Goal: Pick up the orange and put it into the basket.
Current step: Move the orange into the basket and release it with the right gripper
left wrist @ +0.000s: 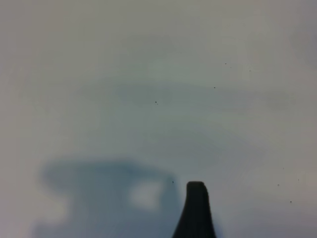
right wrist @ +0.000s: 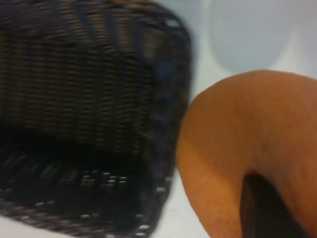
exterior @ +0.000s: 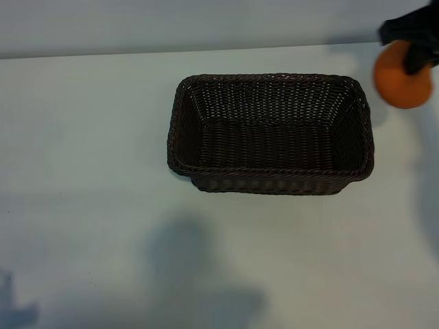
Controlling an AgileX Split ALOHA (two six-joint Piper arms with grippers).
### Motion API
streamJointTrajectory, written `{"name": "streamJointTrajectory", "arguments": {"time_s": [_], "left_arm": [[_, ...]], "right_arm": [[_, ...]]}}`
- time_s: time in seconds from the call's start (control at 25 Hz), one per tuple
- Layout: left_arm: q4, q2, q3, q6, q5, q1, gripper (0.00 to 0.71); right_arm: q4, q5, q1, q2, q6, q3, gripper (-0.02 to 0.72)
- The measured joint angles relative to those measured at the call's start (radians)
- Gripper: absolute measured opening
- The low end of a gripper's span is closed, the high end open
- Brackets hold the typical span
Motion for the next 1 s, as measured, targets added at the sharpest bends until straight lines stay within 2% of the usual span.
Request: {"name": "streamJointTrajectory", "arguments": {"time_s": [0.28, 0.48, 0.76, 1.0], "left_arm": [[0.000, 0.000, 0.000, 0.000, 0.000, 0.000, 0.594], [0.000, 0.000, 0.000, 0.000, 0.000, 0.000, 0.593], [0.000, 0.000, 0.000, 0.000, 0.000, 0.000, 0.593], [0.000, 0.000, 0.000, 0.000, 0.000, 0.000, 0.593]], "right_arm": [[0.009, -0.038, 0.199, 0.004, 0.011, -0.009, 0.088], [0.009, -0.072, 0.281, 0.054, 0.012, -0.009, 0.088], [-0.001, -0.135, 0.315, 0.145, 0.012, -0.010, 0.086], [-0.005, -0.154, 0.315, 0.250, 0.012, -0.010, 0.085]]}}
